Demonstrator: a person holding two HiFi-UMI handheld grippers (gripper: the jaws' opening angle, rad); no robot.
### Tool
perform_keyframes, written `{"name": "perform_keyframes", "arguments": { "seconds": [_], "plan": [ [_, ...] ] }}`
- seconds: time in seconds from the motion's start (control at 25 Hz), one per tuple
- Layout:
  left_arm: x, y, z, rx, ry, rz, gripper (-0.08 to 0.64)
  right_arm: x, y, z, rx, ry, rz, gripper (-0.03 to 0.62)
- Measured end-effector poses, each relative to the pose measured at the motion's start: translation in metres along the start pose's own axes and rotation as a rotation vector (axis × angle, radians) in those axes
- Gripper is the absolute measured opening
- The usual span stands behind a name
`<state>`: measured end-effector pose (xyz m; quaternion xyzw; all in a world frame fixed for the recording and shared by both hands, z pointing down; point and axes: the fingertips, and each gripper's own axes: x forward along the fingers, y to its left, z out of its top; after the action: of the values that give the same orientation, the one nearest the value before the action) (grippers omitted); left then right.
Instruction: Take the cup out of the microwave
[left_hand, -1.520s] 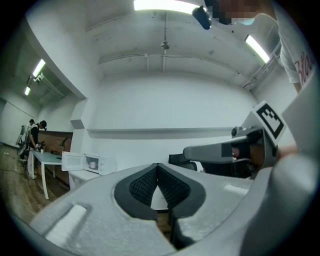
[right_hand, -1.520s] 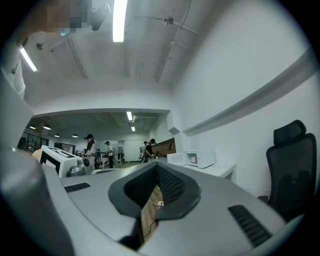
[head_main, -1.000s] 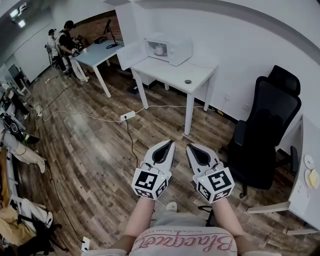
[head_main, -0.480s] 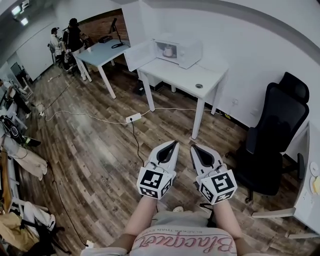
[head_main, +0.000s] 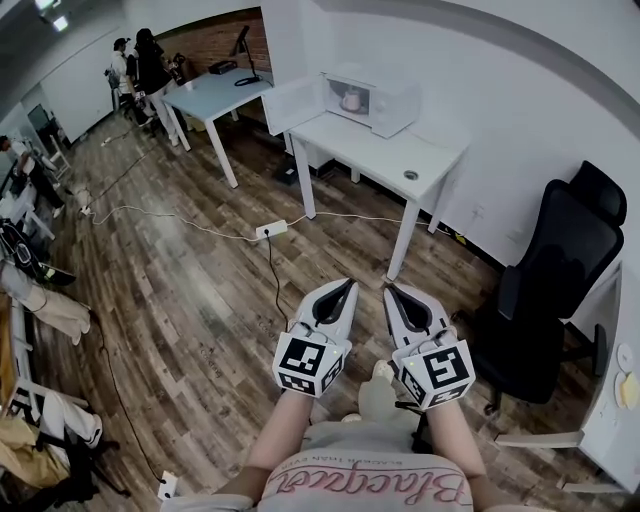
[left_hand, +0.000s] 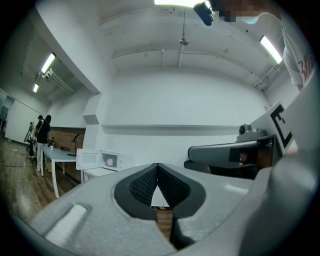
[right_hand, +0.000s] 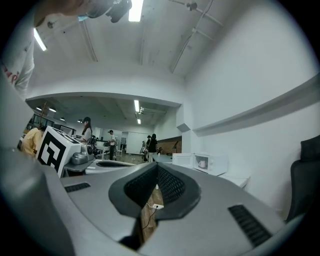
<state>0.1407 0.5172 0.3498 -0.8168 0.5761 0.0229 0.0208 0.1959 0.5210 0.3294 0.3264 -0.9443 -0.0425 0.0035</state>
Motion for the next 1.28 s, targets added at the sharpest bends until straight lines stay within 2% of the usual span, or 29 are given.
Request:
{"name": "perform_keyframes", "arguments": {
  "seconds": [0.32,0.88,1.28],
  "plan": [
    [0.016,0.023,0.0,0.031,0.008,0.052,0.005,0.028,-0.009,-0.004,0.016,-0.004,0.035,0.011],
    [0.076,0.053,-0.007,0.066,0.015,0.049,0.005,0.085,-0.058,-0.013,0.039,-0.008,0.053,0.011],
    [0.132,0.084,-0.006,0.099,0.026,0.076,0.005,0.138,-0.102,-0.016,0.036,0.001,0.104,0.011]
  ]
}}
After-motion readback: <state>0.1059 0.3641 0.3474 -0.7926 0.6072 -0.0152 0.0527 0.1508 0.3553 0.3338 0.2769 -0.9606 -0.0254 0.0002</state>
